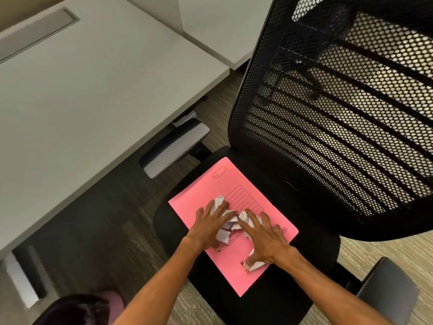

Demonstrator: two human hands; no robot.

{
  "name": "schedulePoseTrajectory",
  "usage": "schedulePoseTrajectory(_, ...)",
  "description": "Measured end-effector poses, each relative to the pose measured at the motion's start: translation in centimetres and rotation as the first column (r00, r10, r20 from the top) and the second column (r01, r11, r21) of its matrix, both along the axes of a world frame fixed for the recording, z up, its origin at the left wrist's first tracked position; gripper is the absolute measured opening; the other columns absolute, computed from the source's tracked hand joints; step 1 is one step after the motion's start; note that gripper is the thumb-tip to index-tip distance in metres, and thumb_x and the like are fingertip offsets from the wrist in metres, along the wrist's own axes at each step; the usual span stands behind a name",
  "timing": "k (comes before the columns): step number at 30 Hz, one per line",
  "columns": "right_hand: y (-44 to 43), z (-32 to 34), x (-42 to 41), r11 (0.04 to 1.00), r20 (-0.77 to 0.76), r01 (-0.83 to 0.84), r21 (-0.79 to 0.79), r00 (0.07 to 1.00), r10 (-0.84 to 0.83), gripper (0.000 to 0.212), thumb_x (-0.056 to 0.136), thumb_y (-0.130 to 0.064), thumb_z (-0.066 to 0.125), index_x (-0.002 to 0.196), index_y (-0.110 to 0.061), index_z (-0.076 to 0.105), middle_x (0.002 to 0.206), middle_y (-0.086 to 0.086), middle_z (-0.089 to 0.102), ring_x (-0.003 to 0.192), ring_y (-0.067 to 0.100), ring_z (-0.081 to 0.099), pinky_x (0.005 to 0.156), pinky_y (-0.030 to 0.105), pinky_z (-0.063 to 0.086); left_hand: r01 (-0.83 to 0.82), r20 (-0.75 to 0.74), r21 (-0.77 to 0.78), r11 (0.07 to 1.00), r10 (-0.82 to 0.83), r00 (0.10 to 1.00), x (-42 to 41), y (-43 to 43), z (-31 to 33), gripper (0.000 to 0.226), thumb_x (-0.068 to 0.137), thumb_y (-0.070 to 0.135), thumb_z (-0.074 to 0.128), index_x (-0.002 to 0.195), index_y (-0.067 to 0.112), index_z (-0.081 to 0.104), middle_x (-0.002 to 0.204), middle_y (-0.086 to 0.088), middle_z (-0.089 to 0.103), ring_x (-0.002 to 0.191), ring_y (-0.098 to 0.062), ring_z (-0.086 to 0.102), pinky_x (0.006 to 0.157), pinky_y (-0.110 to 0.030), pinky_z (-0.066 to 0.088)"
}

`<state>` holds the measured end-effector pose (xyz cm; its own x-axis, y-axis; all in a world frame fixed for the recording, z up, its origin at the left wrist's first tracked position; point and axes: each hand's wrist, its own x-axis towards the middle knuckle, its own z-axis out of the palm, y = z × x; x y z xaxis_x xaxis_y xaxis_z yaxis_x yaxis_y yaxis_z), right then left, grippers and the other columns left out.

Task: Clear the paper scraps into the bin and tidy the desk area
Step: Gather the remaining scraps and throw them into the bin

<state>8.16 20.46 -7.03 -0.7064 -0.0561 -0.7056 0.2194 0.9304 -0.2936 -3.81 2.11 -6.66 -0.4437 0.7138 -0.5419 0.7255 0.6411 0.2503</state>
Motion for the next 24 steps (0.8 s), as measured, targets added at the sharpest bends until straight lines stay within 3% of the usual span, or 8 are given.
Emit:
schedulePoseTrajectory(4,1.0,0.8,0.2,0.998,0.058,-0.05,-0.041,0.997,0.052,0.14,0.066,-0.048,0.088,0.145,-0.054,-0.027,0.157,-0.013,-0.041,0.149,0.038,-0.027,0.117,0.068,0.006,-0.039,-0.023,0.095,0.995,0.041,0.999,-0.1,0.0,0.2,0.076,0.081,0.032,0.077,0.144,0.039,0.036,0.161,0.001,0.019,0.149,-0.038,0.01,0.116,-0.059,0.021)
schedulePoseTrajectory(9,1.3,1.0,1.4,0.992,-0.021,-0.124,0.006,0.992,0.124,0.149,0.065,-0.041,0.091,0.133,-0.059,-0.04,0.151,-0.015,-0.048,0.15,0.039,-0.023,0.117,0.067,0.013,-0.102,-0.05,0.121,0.987,0.108,0.993,0.5,0.1,0.2,0.057,0.09,0.027,0.068,0.14,0.037,0.043,0.155,0.002,0.03,0.145,-0.033,0.023,0.113,-0.051,0.028)
schedulePoseTrajectory(12,1.1,0.5,1.6,0.993,-0.133,-0.103,0.056,0.985,0.109,0.144,0.067,-0.034,0.09,0.142,-0.057,-0.03,0.158,-0.012,-0.039,0.152,0.038,-0.007,0.115,0.062,0.024,-0.135,-0.056,0.14,0.981,0.144,0.988,0.7,0.4,0.4,0.05,0.091,0.027,0.066,0.138,0.034,0.049,0.151,0.003,0.038,0.14,-0.031,0.03,0.107,-0.048,0.034)
schedulePoseTrajectory(18,1.0,-0.6,0.9,0.987,-0.197,-0.137,0.085,0.969,0.151,0.123,0.072,-0.044,0.082,0.151,-0.052,-0.012,0.166,-0.005,-0.021,0.147,0.036,0.006,0.109,0.055,0.033,-0.255,-0.034,0.247,0.935,0.271,0.962,1.4,0.7,0.5,0.036,0.095,0.026,0.061,0.131,0.03,0.059,0.14,0.004,0.054,0.122,-0.027,0.045,0.093,-0.042,0.041)
schedulePoseTrajectory(21,0.6,-0.8,0.5,0.987,-0.236,-0.146,0.072,0.959,0.159,0.106,0.079,-0.044,0.076,0.153,-0.05,0.0,0.167,-0.002,-0.007,0.144,0.034,0.014,0.107,0.053,0.037,-0.39,0.056,0.399,0.83,0.402,0.914,2.0,0.8,0.7,0.028,0.091,0.026,0.069,0.118,0.026,0.07,0.123,0.004,0.066,0.107,-0.023,0.055,0.084,-0.031,0.043)
schedulePoseTrajectory(24,0.2,-1.0,0.4,0.992,-0.259,-0.121,0.036,0.958,0.126,0.09,0.083,-0.044,0.072,0.151,-0.049,0.012,0.164,0.0,0.005,0.139,0.032,0.02,0.104,0.05,0.041,-0.51,0.18,0.487,0.709,0.49,0.853,2.2,1.2,0.9,0.021,0.087,0.02,0.075,0.107,0.019,0.077,0.104,0.001,0.073,0.09,-0.014,0.065,0.081,-0.027,0.053)
